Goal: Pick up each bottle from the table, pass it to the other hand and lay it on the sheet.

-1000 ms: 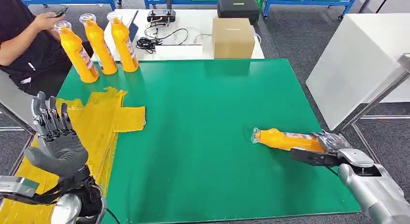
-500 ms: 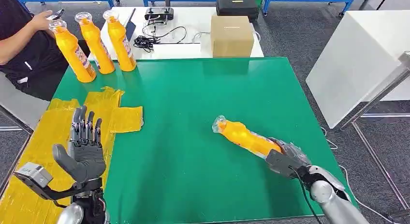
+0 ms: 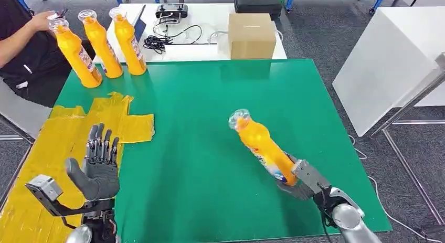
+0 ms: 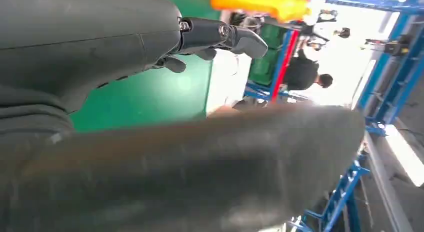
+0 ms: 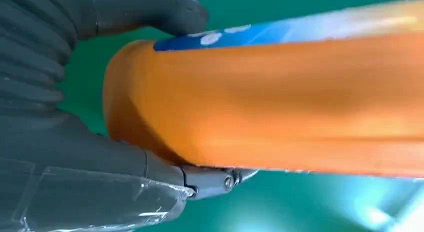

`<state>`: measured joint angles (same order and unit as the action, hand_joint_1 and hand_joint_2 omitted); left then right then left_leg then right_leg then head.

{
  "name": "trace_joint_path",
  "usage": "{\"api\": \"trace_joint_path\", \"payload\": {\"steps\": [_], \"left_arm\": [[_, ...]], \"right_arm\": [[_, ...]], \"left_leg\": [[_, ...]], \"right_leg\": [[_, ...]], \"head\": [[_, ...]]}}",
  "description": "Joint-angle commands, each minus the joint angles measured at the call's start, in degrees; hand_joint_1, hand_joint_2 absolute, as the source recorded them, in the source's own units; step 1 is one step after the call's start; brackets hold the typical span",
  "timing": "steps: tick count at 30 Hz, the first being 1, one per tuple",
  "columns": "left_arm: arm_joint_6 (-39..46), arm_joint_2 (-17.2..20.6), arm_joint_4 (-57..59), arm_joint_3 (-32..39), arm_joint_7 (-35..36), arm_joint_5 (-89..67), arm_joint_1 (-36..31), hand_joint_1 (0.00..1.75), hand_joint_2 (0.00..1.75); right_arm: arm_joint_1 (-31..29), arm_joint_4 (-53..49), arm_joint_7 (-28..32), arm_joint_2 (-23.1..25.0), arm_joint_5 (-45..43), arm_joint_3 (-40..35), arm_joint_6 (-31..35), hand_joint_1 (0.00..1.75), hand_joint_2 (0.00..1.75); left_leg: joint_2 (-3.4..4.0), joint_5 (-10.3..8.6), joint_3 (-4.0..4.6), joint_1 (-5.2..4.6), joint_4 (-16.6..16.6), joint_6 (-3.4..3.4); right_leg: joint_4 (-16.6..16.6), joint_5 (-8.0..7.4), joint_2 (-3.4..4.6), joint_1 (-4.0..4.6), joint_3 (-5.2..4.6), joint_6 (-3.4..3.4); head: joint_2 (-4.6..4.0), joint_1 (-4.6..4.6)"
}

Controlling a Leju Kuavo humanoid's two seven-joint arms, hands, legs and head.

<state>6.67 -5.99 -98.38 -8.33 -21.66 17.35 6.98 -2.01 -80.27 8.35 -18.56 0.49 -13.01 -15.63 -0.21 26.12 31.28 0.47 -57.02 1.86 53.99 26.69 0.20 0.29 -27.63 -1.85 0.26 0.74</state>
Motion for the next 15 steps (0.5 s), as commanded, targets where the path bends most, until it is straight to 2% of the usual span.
{"api": "trace_joint_path", "payload": {"steps": [1, 8, 15], "left_arm": [[0.72, 1.36, 3.78, -2.7, 0.46, 1.54, 0.75, 0.0, 1.75], [1.11, 1.65, 5.5, -7.02, 0.82, 2.93, -0.72, 0.0, 1.75], [3.33, 0.7, 5.02, -10.33, -0.63, -0.18, -2.74, 0.0, 1.75]], "right_arm": [[1.05, -9.3, 0.3, 6.43, -2.83, 0.15, 3.65, 1.75, 1.75], [-2.66, -6.84, 2.37, 10.69, -5.4, -4.78, 6.08, 1.75, 1.75], [-6.1, -4.51, 0.89, 14.58, -0.05, -10.21, 11.82, 1.75, 1.75]], "left_leg": [[0.04, 0.0, -0.01, -0.03, 0.07, -0.08], [0.14, -0.02, 0.18, -0.04, 0.09, -0.05], [0.11, -0.03, 0.26, 0.01, 0.04, -0.06]], "right_leg": [[0.0, 0.02, 0.02, -0.03, -0.05, 0.02], [0.03, -0.02, 0.13, -0.05, -0.24, 0.01], [0.04, -0.02, 0.1, 0.0, -0.29, 0.02]], "head": [[0.0, 0.05], [0.0, 0.02], [0.0, 0.03]]}}
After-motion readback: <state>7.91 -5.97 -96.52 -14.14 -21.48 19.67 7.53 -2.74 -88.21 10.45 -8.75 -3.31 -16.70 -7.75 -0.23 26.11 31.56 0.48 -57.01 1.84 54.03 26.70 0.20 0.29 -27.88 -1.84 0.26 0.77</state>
